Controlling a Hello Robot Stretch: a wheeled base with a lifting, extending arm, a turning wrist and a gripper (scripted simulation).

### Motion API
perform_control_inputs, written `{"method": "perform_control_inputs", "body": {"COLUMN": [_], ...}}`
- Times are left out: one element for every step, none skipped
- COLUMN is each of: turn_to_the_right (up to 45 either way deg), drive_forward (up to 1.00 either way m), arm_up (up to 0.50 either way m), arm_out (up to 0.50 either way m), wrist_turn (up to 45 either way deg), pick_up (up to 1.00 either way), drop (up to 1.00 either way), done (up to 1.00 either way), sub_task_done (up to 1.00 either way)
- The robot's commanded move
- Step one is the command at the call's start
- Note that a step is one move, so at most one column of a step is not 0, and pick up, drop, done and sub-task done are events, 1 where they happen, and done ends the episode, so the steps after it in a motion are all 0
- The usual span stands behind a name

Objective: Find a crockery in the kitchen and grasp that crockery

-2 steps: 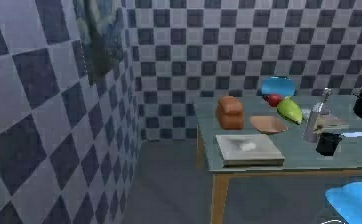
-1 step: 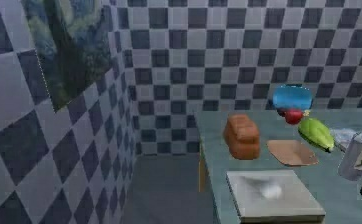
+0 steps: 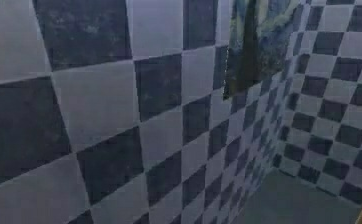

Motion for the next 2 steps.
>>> {"method": "perform_control_inputs", "body": {"turn_to_the_right": [-12.0, 45.0], "drive_forward": [0.0, 0.0], "arm_up": [0.0, 0.0], "arm_out": [0.0, 0.0], "wrist_turn": [0.0, 0.0], "pick_up": [0.0, 0.0], "drop": [0.0, 0.0], "done": [0.0, 0.0], "sub_task_done": [0.0, 0.0]}}
